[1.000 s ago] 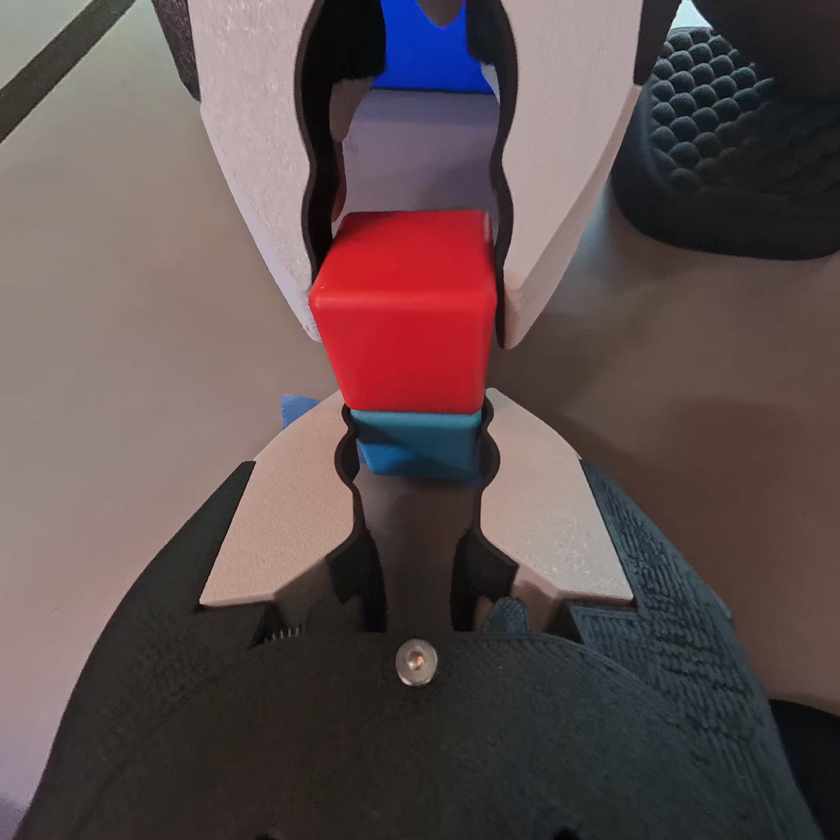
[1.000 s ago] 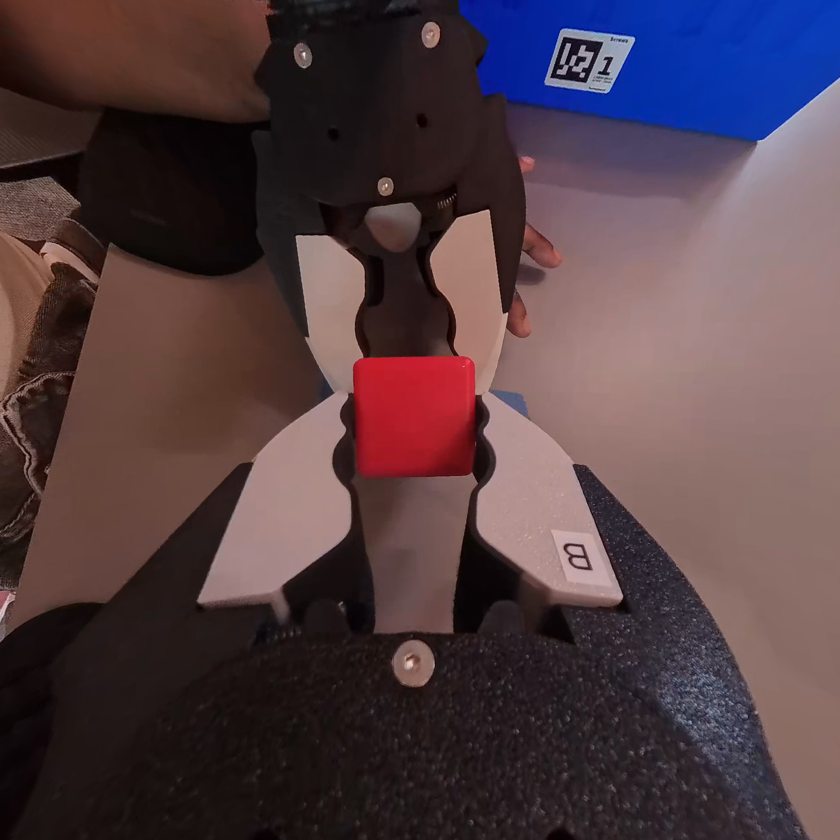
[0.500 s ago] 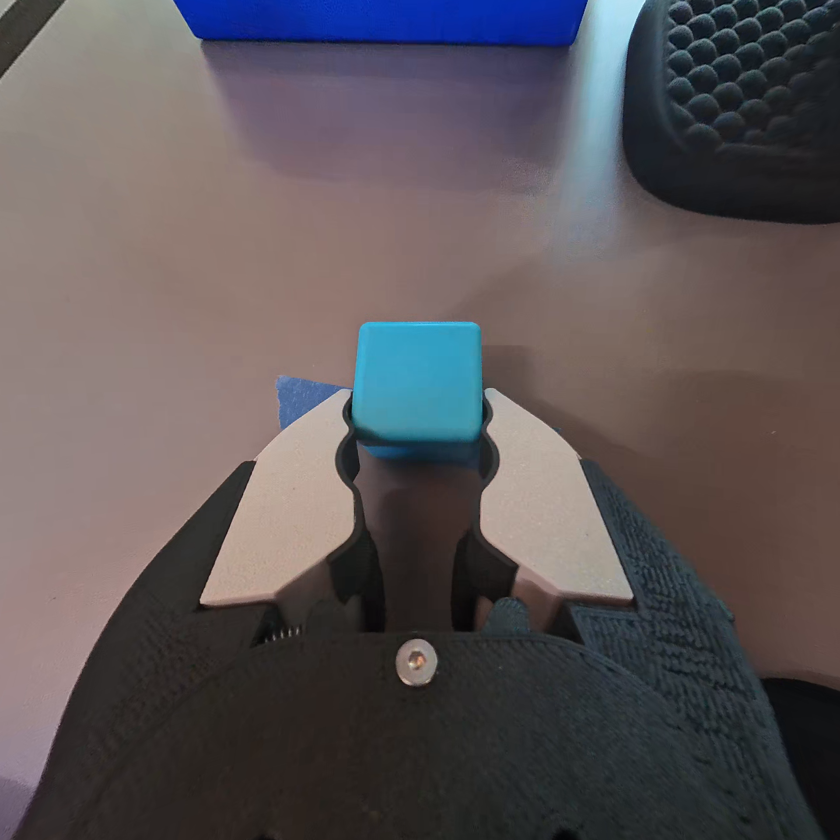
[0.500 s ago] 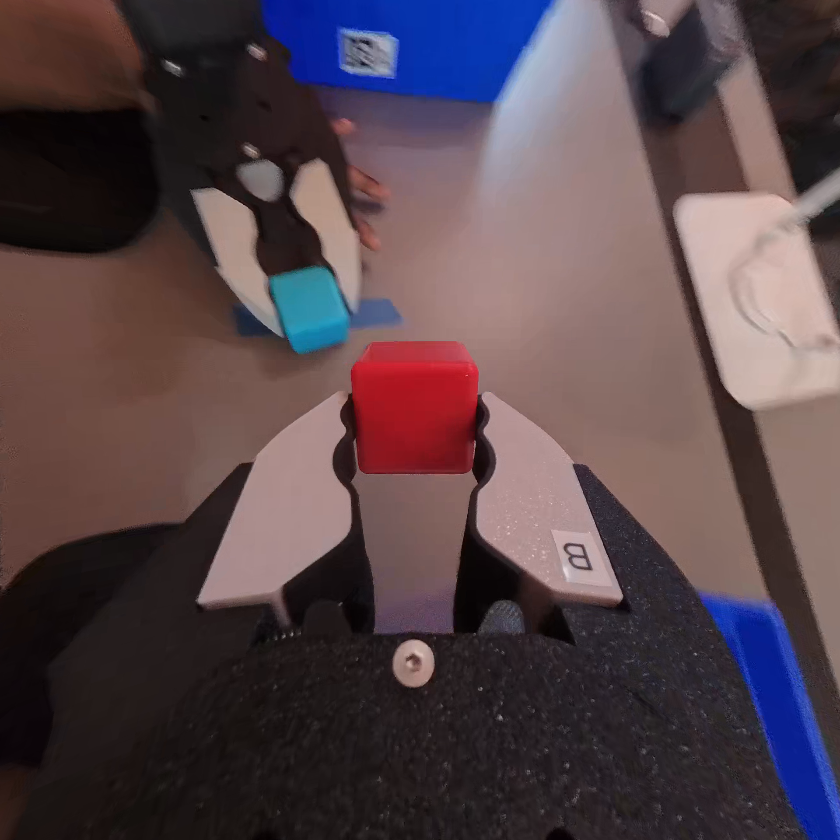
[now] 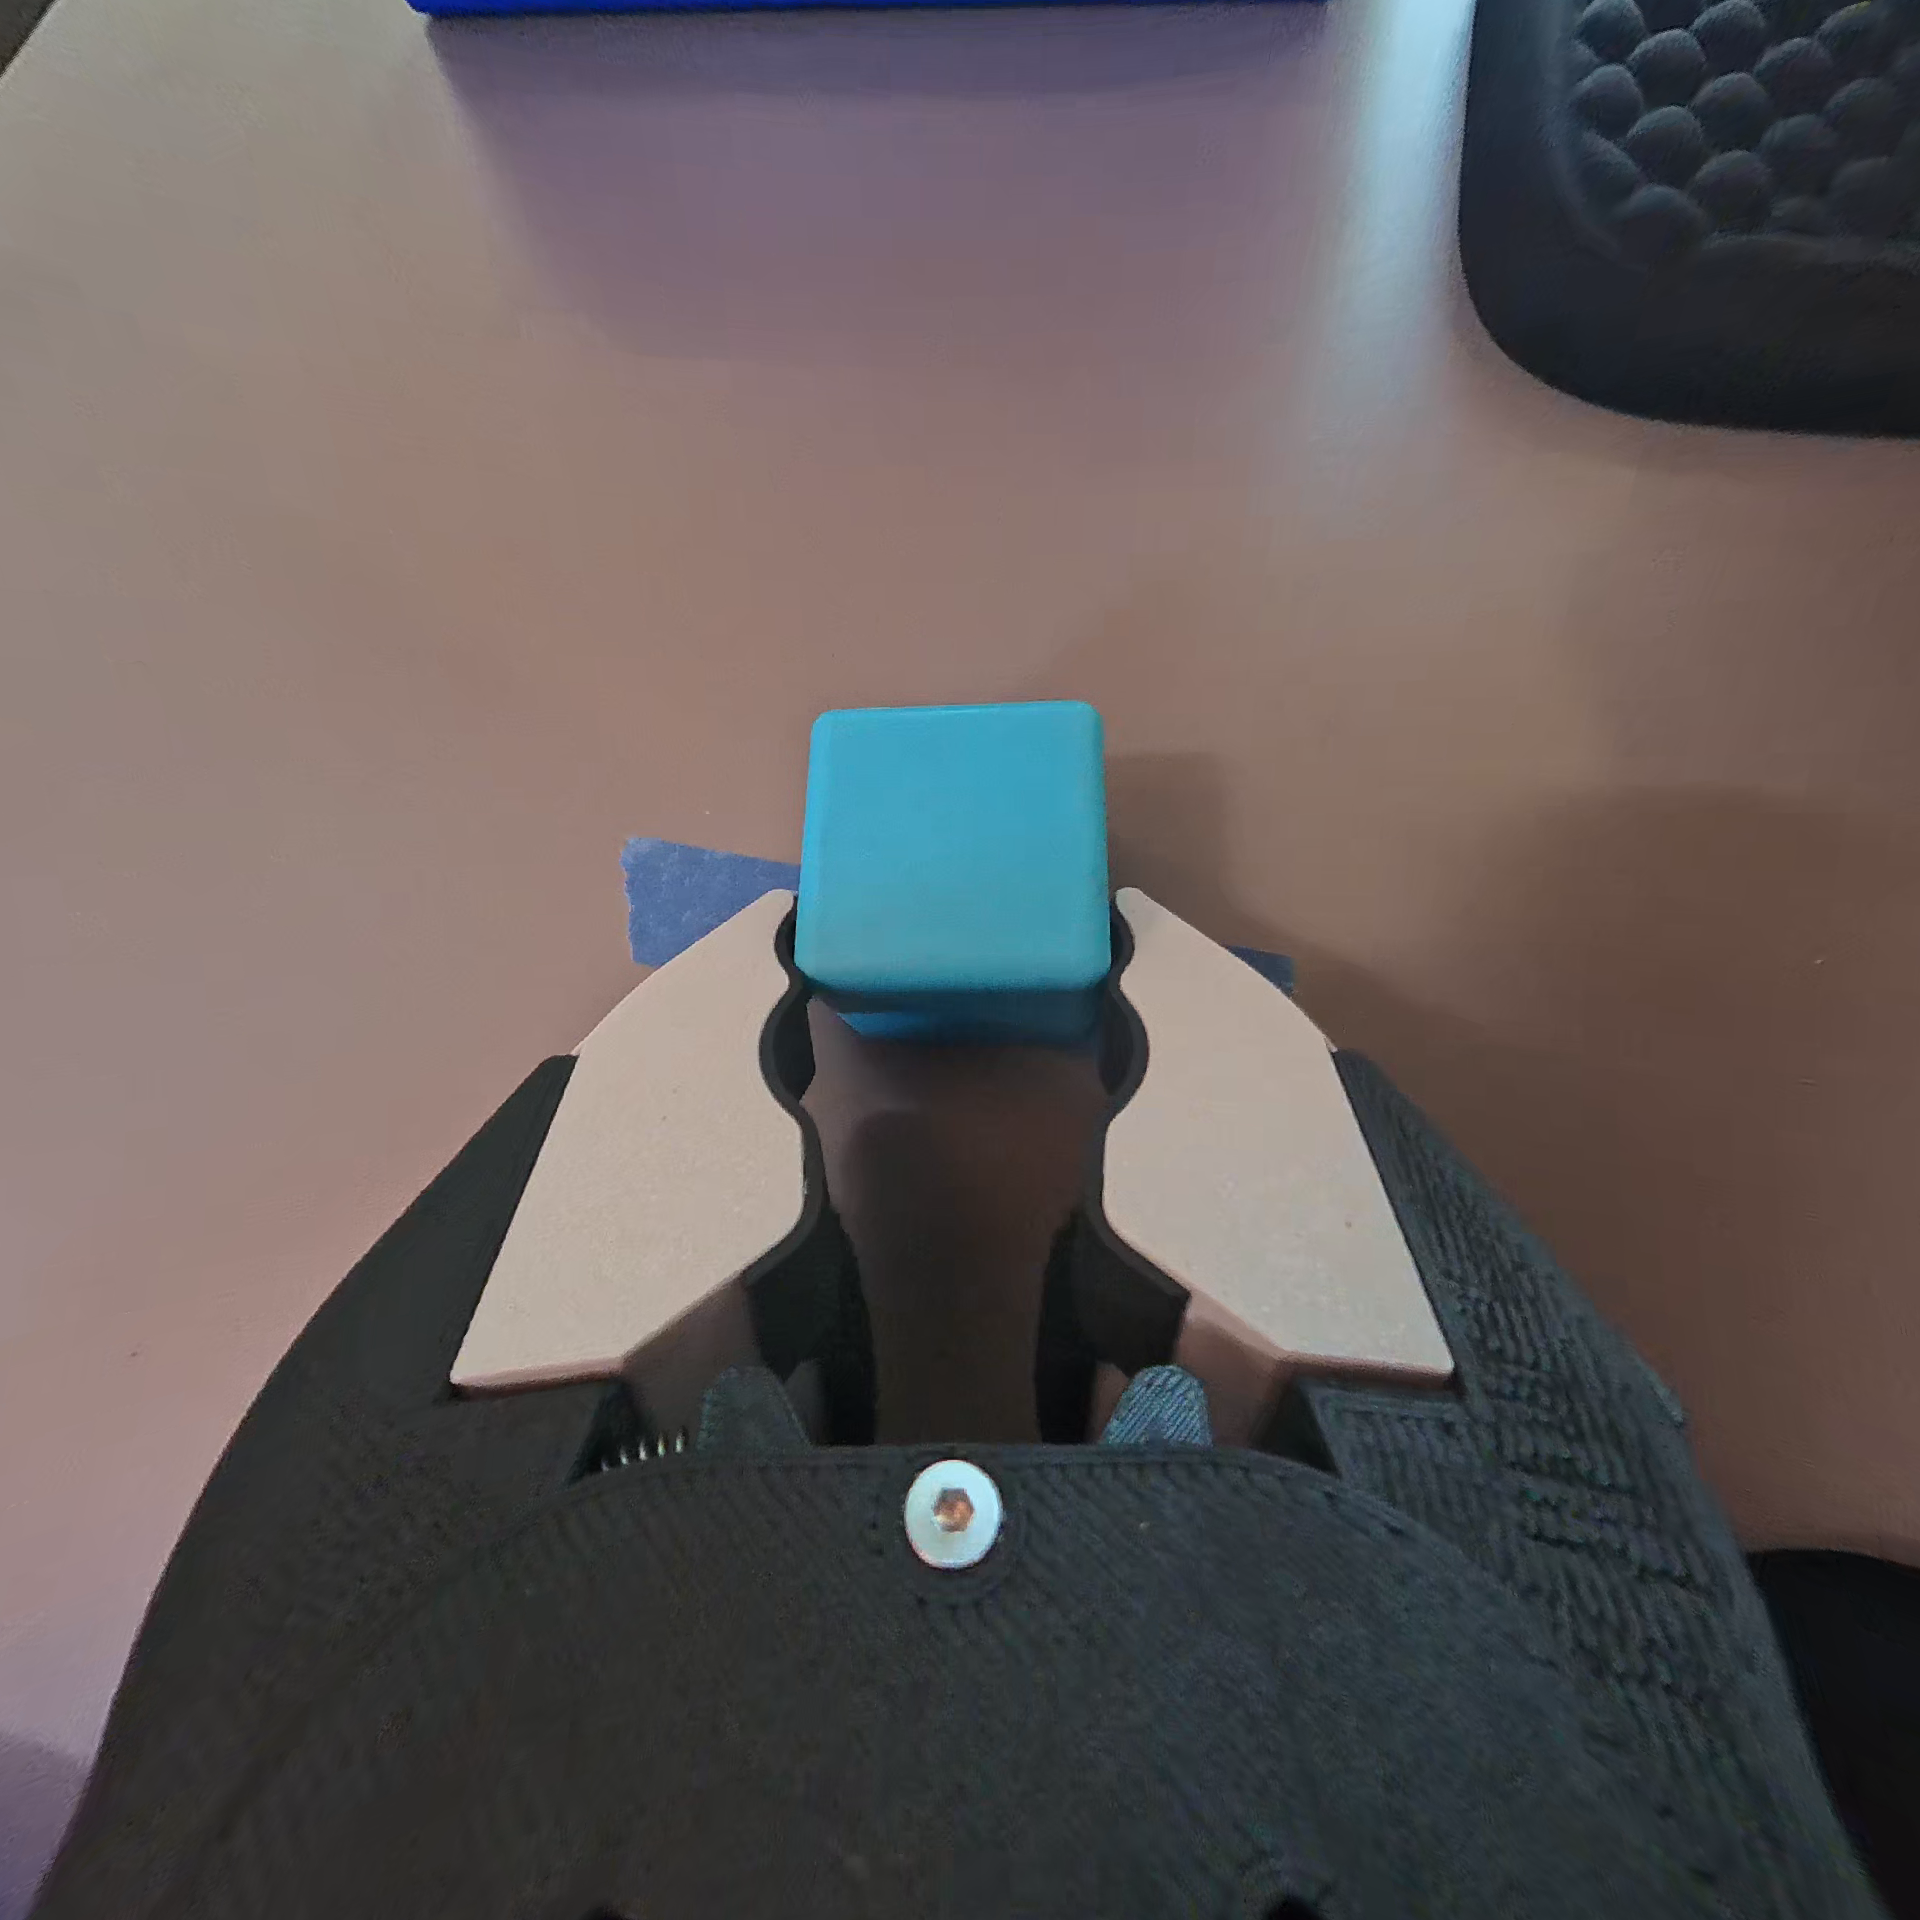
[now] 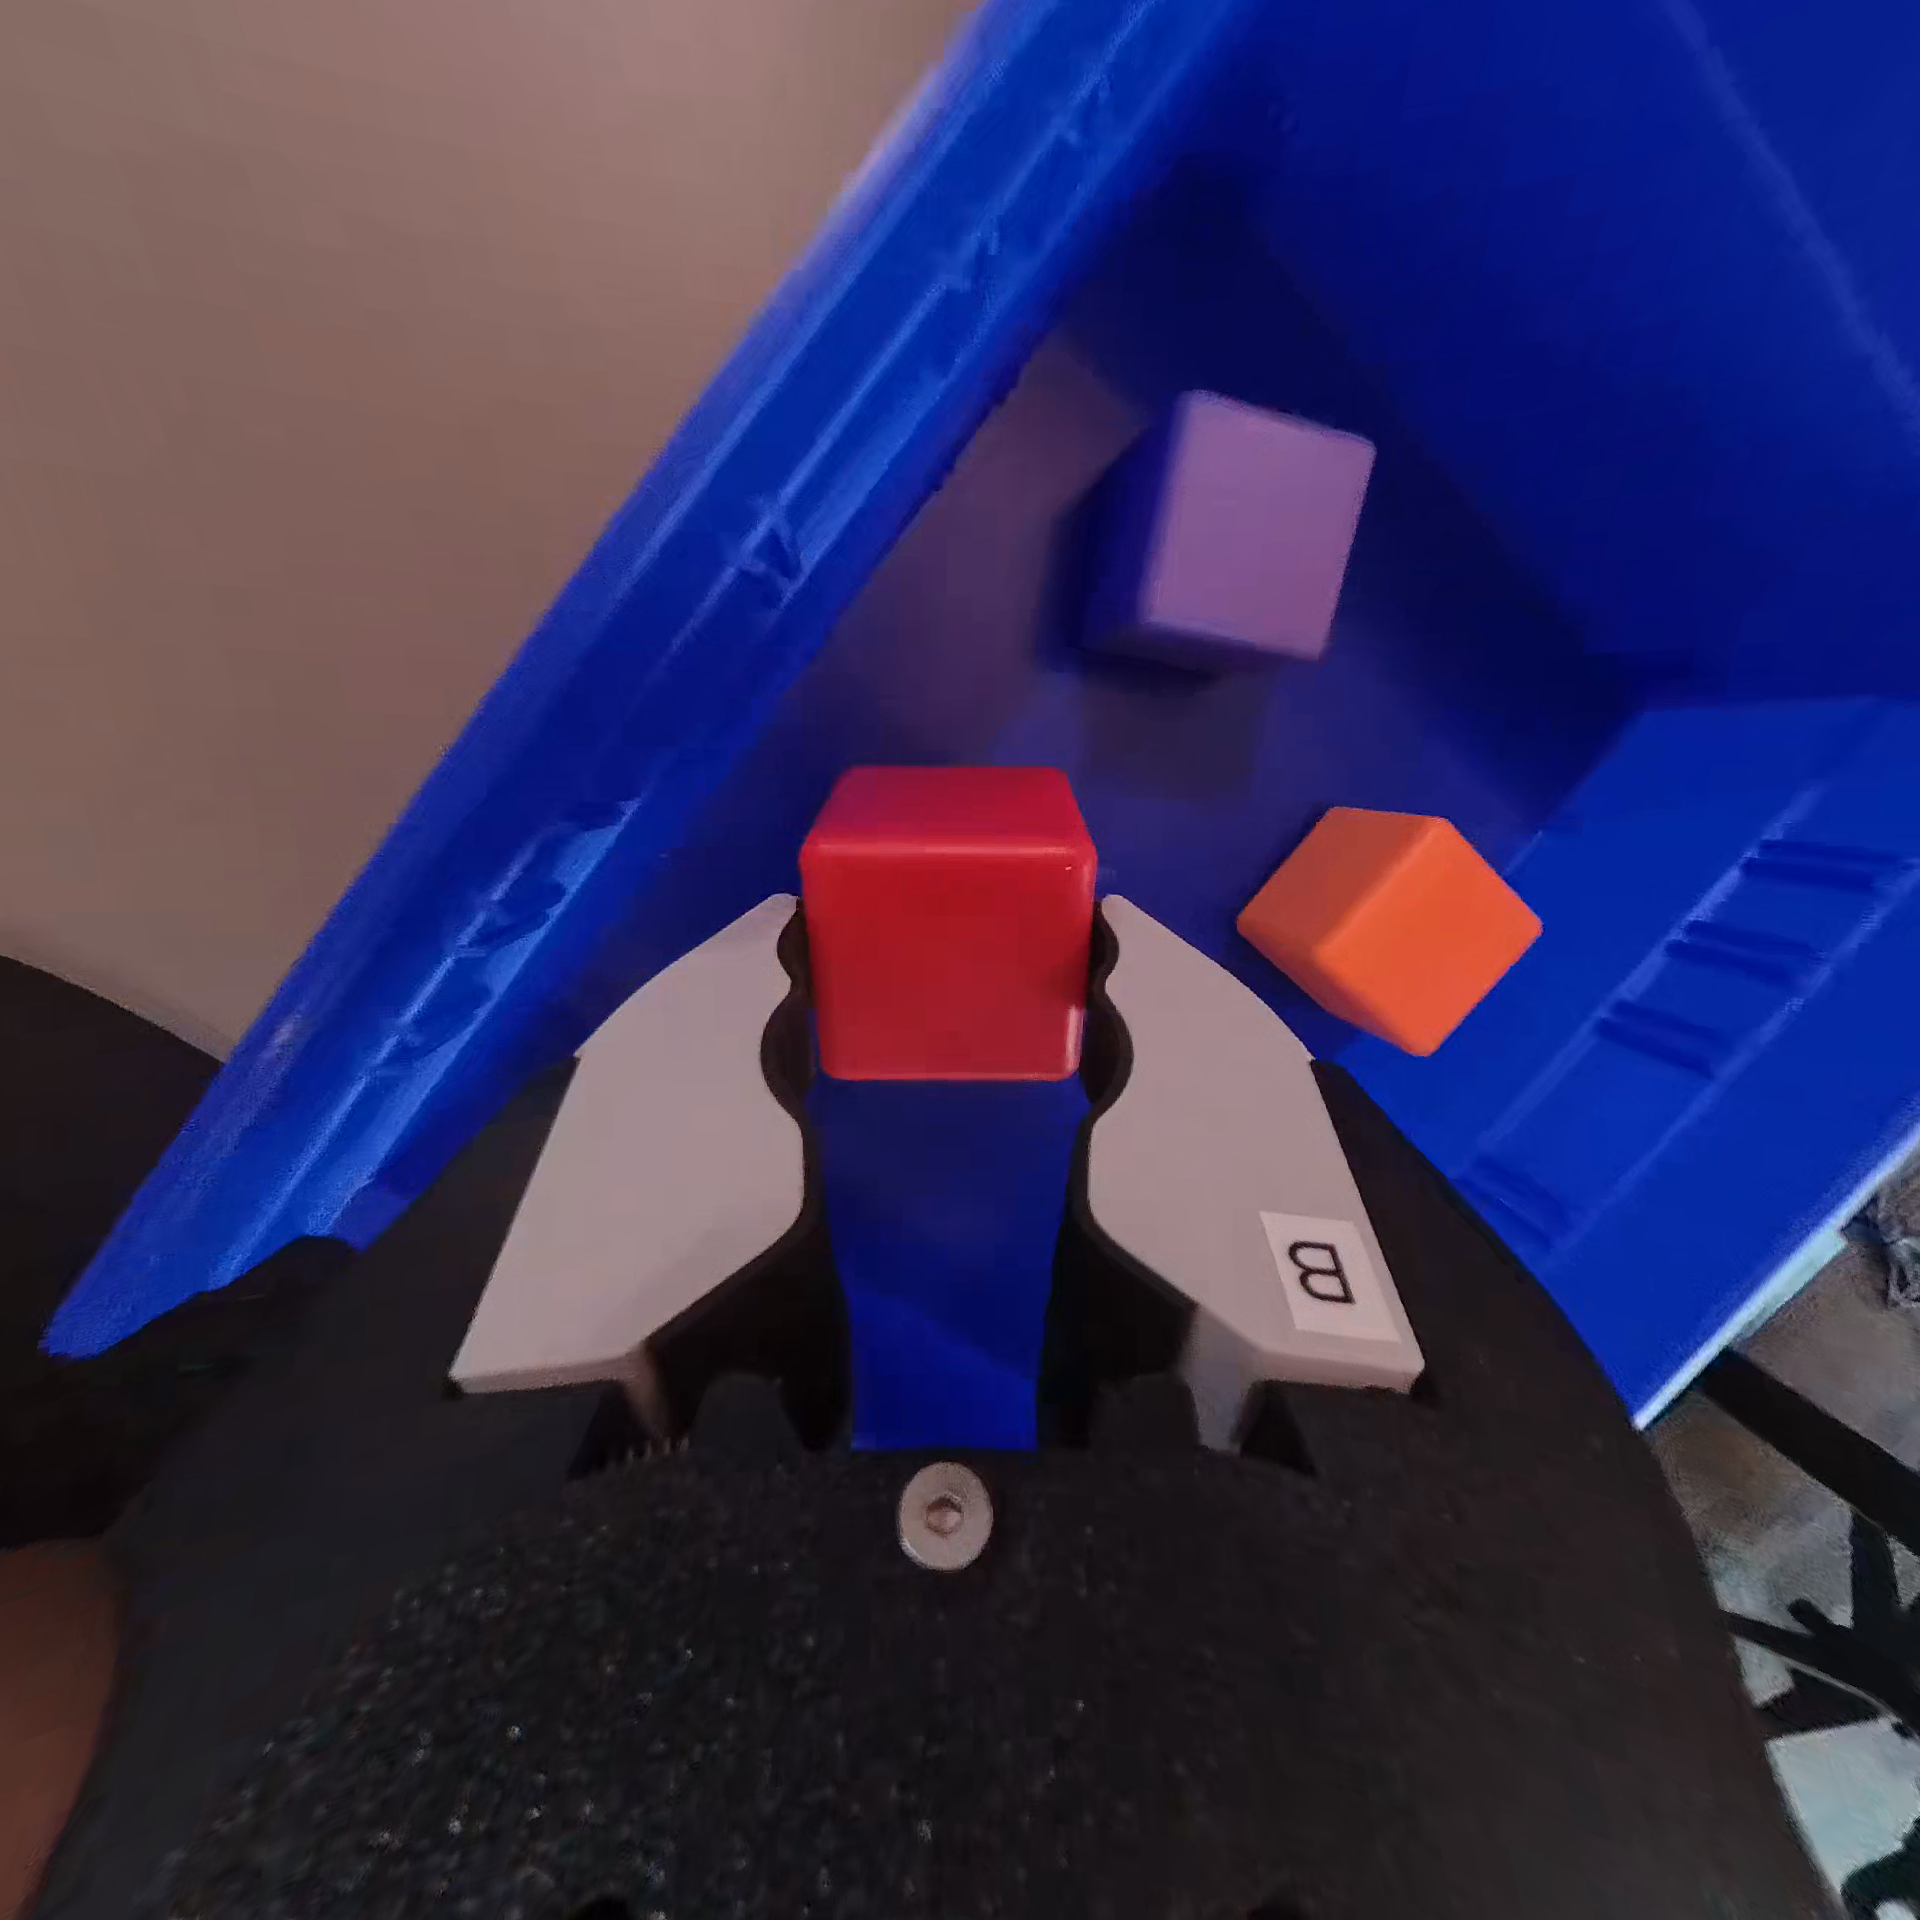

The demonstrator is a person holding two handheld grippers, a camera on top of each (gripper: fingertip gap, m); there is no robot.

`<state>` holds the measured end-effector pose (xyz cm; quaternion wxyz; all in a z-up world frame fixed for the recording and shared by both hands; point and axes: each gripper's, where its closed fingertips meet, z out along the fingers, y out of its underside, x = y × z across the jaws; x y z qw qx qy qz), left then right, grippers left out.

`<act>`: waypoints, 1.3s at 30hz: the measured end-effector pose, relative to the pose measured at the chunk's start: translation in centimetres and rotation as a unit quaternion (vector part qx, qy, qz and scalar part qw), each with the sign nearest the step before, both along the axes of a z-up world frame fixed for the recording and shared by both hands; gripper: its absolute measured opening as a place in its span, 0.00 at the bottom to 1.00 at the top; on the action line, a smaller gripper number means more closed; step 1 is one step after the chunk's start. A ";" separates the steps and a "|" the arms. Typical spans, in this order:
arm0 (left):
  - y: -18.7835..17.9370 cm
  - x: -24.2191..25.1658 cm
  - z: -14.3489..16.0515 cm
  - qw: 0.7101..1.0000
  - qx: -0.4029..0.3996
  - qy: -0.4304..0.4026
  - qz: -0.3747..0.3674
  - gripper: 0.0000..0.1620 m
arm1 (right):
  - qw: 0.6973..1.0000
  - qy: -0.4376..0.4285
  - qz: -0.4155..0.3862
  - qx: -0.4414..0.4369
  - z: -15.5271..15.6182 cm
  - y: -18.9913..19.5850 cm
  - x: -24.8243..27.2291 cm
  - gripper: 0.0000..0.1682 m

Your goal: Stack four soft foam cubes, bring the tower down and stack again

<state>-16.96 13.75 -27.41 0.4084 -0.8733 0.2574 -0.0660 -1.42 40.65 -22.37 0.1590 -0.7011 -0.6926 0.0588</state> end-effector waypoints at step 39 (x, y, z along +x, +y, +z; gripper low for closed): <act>0.1 -2.4 7.4 0.974 0.162 -0.149 0.052 0.81 | 0.853 0.164 0.479 -0.125 -2.4 -27.8 -16.9 0.39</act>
